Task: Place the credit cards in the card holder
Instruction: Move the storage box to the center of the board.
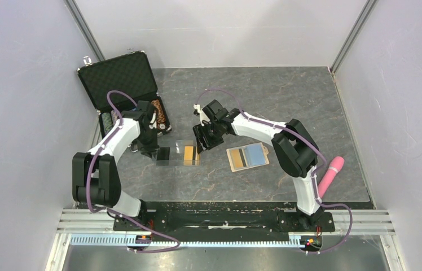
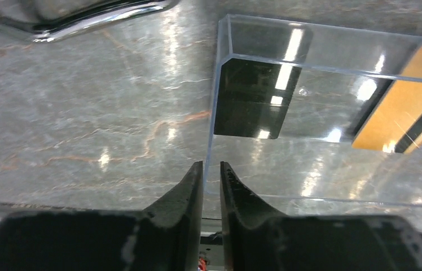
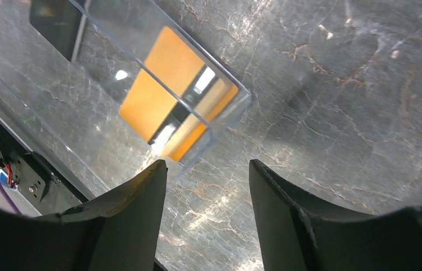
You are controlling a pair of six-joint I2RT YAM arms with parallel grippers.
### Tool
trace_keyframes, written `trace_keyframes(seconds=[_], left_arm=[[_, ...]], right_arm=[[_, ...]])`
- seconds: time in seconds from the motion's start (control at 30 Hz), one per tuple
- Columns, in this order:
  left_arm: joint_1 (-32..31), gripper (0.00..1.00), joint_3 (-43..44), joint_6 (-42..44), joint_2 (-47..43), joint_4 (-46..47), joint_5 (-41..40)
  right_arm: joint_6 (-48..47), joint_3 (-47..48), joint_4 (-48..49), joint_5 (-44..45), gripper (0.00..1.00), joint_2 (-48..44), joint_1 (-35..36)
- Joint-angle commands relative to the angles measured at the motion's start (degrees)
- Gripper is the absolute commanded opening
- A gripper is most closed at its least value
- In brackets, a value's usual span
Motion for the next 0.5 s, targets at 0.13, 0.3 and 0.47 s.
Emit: trace_keyframes(seconds=[0.13,0.3,0.47], left_arm=[[0.14,0.12,-1.34,-4.36,0.17,6.56,17.41],[-0.78,0.02,-5.34,-11.62,-0.04,12.39,20.81],[-4.1,0.02,-6.53,-16.71,-0.65,16.49,19.52]], right_arm=[[-1.14,3.43,0.36,3.38,0.57,-7.89,-0.98],[-0.16,3.75,1.75,1.6,0.56,-8.18,-0.87],[1.07,2.25,3.38,-1.34,0.54,-7.1,-0.94]])
